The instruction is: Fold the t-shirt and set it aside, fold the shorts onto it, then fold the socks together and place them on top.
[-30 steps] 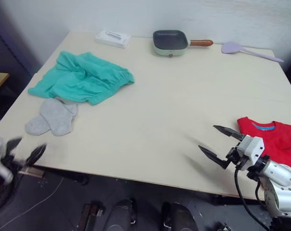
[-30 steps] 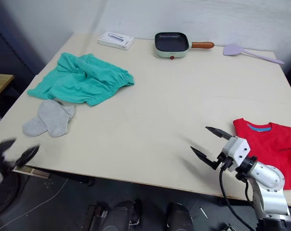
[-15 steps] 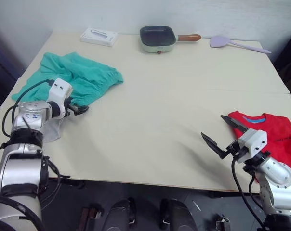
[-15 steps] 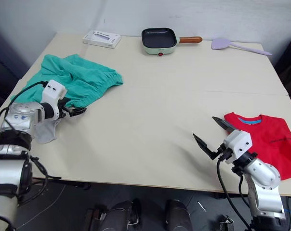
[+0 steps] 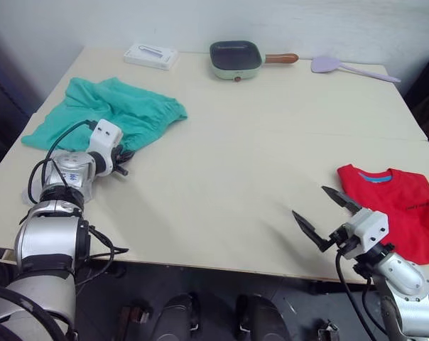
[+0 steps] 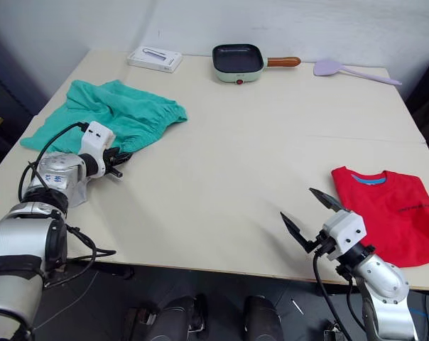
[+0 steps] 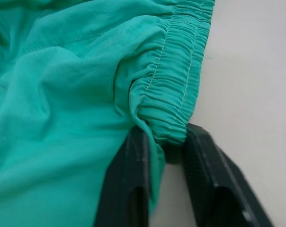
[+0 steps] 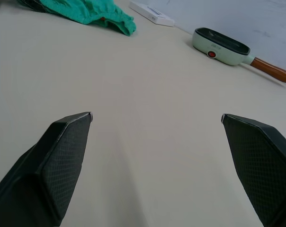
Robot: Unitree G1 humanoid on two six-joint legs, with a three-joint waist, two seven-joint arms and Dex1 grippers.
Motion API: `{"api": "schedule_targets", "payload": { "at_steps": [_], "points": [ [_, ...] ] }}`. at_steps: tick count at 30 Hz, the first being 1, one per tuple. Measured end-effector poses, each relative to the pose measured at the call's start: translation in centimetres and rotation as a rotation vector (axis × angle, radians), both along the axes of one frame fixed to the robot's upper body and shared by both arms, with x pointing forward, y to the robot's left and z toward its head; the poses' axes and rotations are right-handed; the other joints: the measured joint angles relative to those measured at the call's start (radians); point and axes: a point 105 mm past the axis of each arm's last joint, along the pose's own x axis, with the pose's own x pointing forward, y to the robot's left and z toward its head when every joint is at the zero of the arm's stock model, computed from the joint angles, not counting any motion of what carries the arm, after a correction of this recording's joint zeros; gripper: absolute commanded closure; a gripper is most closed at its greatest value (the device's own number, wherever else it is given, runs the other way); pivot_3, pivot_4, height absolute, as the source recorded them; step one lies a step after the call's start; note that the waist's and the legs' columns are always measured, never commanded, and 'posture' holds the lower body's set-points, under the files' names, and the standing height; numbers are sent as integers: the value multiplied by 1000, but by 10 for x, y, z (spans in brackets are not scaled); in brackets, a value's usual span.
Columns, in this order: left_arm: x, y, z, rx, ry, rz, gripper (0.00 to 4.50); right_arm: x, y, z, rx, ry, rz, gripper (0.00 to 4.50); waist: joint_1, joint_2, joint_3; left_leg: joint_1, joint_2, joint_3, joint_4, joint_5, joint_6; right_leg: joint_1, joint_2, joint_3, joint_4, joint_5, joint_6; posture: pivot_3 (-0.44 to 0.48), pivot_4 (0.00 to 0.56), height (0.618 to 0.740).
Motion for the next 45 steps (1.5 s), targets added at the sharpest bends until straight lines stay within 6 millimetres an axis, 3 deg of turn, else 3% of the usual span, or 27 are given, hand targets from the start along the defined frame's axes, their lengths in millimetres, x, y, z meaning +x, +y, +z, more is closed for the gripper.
{"api": "schedule_targets", "payload": {
  "at_steps": [6,8,9,11,14,18,23,24,27,29,31,35,37,39,41,45],
  "points": [
    [3,-43,9,-40,-74,-200,4474,-4,-3,-7,2,37,-18,0,12,-1,1,-2,-1,-1,2,-1,1,0,1,-1,0,0,0,0,150,740],
    [5,-68,33,-71,-148,-326,4474,-4,-4,-7,9,38,-22,0,11,-3,1,-3,-1,0,3,-1,2,-1,1,-1,0,0,0,0,150,740],
    [-1,-104,63,-96,-219,-532,4474,4,-18,-1,161,50,-121,0,10,-4,2,-5,-1,-1,4,-1,2,-1,2,-3,0,0,0,0,150,740],
    [-14,-136,89,-103,-271,-749,4474,16,-26,12,296,43,-166,0,4,-4,2,-5,-2,-1,5,0,2,-1,2,-2,0,0,0,0,150,740],
    [-47,-175,104,-111,-313,-1040,4474,15,-25,16,188,77,-85,0,-3,0,1,-3,-3,0,3,-1,3,0,2,-1,1,0,0,0,150,740],
    [-103,-221,65,-247,-197,-1270,4474,10,-26,6,123,134,-30,0,-5,0,1,-3,-2,-1,3,-1,3,2,4,2,0,0,0,0,150,740],
    [-129,-254,-6,-252,-42,-1232,4474,10,-26,4,98,140,-30,0,1,0,1,-1,-1,-1,7,1,5,3,1,3,0,2,3,0,150,740],
    [-131,-257,-18,-230,-17,-1215,4236,10,-26,4,83,142,-29,0,2,0,1,-1,0,-1,7,1,6,3,0,4,-1,4,6,0,150,740],
    [-136,-254,-32,-188,10,-1181,3426,10,-24,6,49,140,-19,0,1,0,1,-1,0,-1,7,-3,1,2,0,6,-2,5,7,0,150,740],
    [-140,-247,-29,-173,1,-1180,2841,10,-21,8,33,153,1,0,-2,1,1,-1,2,1,5,-3,0,1,1,7,-2,5,6,0,150,740],
    [-142,-234,-15,-181,-48,-1170,2187,9,-10,16,4,174,60,0,-4,1,1,-1,3,1,5,-1,2,0,1,7,-2,4,5,0,150,740],
    [-144,-187,26,-216,-116,-1128,905,4,38,29,-7,244,219,0,-5,2,1,0,9,1,5,-1,-1,0,4,5,-1,2,1,0,150,740],
    [-143,-165,37,-200,-136,-1082,905,2,60,27,-14,282,272,0,-2,2,0,0,9,1,5,-1,-2,0,4,5,-1,1,0,0,150,740],
    [-139,-139,36,-140,-126,-1011,905,1,76,24,-22,294,288,0,0,2,0,0,8,2,5,-1,-1,0,3,5,-1,1,0,0,150,740],
    [-132,-114,25,-79,-103,-931,905,4,87,16,-51,304,269,0,2,2,0,0,8,3,5,-2,-1,0,3,5,-2,1,0,0,150,740],
    [-121,-81,7,64,-88,-827,905,1,103,-2,-127,346,284,0,9,2,0,-1,6,3,5,-6,-4,-2,2,6,-2,1,0,0,150,740]
  ]
}}
